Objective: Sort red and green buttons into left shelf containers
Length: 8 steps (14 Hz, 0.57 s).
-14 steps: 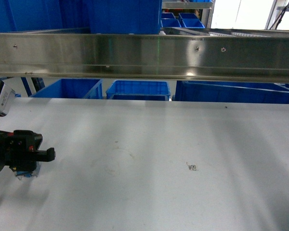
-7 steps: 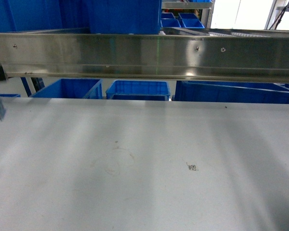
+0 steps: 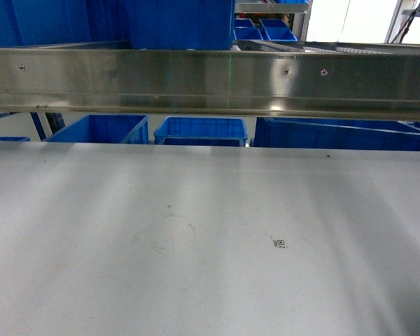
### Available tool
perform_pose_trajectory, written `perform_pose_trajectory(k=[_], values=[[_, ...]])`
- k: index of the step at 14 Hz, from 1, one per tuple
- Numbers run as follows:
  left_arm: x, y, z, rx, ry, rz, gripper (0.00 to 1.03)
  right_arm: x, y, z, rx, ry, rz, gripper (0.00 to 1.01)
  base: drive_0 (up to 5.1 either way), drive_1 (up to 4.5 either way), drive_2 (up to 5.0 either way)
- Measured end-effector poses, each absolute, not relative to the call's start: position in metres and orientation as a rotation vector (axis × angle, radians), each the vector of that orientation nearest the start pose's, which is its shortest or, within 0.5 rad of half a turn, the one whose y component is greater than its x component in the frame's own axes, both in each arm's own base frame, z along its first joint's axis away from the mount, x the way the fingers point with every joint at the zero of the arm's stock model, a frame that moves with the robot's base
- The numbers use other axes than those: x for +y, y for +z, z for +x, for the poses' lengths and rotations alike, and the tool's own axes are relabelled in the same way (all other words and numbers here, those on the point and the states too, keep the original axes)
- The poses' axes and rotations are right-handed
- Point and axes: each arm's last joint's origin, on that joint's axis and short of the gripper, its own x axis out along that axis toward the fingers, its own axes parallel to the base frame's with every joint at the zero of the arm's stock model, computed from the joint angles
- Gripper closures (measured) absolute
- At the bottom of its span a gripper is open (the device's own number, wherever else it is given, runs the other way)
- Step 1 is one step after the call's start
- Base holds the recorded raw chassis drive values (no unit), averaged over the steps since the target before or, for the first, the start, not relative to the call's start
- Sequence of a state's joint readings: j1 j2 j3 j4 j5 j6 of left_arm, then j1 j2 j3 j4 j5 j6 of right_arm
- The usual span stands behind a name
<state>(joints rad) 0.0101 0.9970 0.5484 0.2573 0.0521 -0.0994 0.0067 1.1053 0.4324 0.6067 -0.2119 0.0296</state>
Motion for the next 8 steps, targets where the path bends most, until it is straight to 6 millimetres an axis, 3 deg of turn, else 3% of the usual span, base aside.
perform_pose_trajectory(k=[5, 8], values=[[-0.0007, 0.259, 0.22, 0.146, -0.025, -0.101, 0.73, 0.0076, 0.2273, 0.2263, 0.069, 0.218, 0.036, 0.7, 0.0, 0.0, 0.0], [-0.0025, 0.2594, 0.22, 0.143, -0.038, -0.1, 0.73, 0.0074, 0.2271, 0.2264, 0.07, 0.214, 0.036, 0.7, -4.9, 2.6, 2.6]])
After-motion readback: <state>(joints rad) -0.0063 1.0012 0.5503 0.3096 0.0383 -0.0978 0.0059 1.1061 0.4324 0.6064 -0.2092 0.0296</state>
